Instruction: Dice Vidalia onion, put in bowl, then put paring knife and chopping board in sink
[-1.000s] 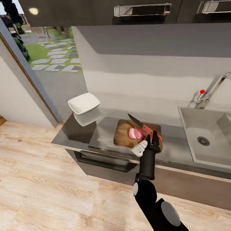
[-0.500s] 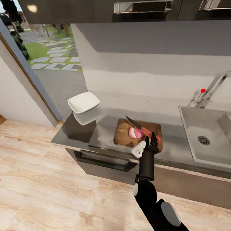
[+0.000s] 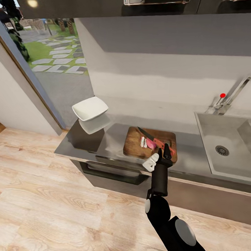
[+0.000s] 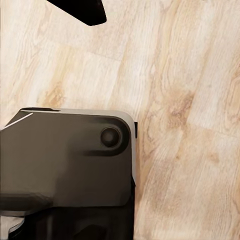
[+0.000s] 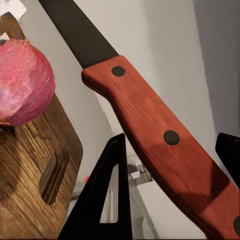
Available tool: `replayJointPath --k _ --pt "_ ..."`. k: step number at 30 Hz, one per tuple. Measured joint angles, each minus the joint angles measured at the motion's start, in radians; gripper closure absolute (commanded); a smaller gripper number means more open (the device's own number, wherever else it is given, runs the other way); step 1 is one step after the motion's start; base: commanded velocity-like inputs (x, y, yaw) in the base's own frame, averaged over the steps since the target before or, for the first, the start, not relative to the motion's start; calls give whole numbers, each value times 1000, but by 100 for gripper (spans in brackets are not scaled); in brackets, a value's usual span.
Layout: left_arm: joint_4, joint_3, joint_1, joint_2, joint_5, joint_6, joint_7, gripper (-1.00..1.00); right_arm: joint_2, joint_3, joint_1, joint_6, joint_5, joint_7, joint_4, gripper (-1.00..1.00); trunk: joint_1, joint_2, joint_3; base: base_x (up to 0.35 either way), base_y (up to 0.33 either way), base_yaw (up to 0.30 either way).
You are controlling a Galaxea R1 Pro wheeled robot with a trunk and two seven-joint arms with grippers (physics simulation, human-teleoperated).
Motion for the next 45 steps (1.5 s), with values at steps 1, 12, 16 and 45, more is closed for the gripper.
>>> replayJointPath --k 1,12,16,45 --pt "-1 0 0 0 0 0 0 -100 1 -2 0 1 2 -2 -1 100 0 0 0 0 0 0" --pt "-1 0 0 0 0 0 0 -100 1 -2 0 1 4 -3 -1 100 0 0 0 0 0 0" --pt "-1 0 0 0 0 0 0 -100 1 -2 0 1 4 -3 -1 100 0 0 -4 0 0 0" --pt "-2 0 0 0 0 0 0 -100 1 -2 0 3 4 -3 -1 100 0 0 -45 0 0 0"
